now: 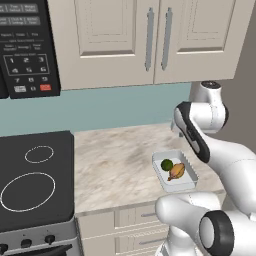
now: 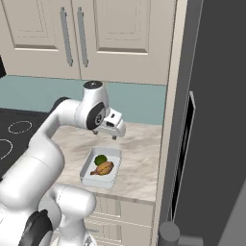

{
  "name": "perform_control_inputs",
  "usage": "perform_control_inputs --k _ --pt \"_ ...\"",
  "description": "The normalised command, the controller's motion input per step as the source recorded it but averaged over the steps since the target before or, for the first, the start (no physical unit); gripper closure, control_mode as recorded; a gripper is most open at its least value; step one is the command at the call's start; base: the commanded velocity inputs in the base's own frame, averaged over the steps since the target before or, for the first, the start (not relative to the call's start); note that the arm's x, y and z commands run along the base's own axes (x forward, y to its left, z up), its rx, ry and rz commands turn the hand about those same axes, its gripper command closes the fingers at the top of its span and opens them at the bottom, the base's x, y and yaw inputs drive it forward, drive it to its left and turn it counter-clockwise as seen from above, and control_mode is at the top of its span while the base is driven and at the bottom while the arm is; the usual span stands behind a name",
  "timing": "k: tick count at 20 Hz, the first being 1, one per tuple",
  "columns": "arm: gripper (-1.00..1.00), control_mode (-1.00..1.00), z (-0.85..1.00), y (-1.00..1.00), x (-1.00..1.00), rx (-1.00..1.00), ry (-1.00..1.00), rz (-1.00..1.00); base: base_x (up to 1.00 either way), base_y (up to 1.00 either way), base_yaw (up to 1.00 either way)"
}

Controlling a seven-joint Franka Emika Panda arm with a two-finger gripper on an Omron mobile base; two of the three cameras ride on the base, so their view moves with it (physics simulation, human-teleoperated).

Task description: Place the tupperware on the top shelf of the fridge. Make space for the tupperware among the existing items by rearranging them on the shelves if needed. Close the fridge door when finished.

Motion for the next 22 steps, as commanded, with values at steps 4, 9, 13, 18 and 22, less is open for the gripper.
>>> perform_control_inputs --k 4,9,13,18,22 --pt "-1.00 -1.00 -0.71 -0.05 0.00 0.00 0.03 0.00 0.00 0.00 0.00" --pt "-1.00 -1.00 -0.51 -0.12 0.00 0.00 0.08 0.00 0.00 0.00 0.00" --pt "-1.00 -1.00 -0.37 -0.20 0.00 0.00 0.11 0.00 0.00 0.00 0.00" --pt "-1.00 -1.00 -0.41 -0.09 0.00 0.00 0.12 0.00 0.00 0.00 0.00" --pt "-1.00 -1.00 -0.38 -0.13 0.00 0.01 0.04 0.00 0.00 0.00 0.00"
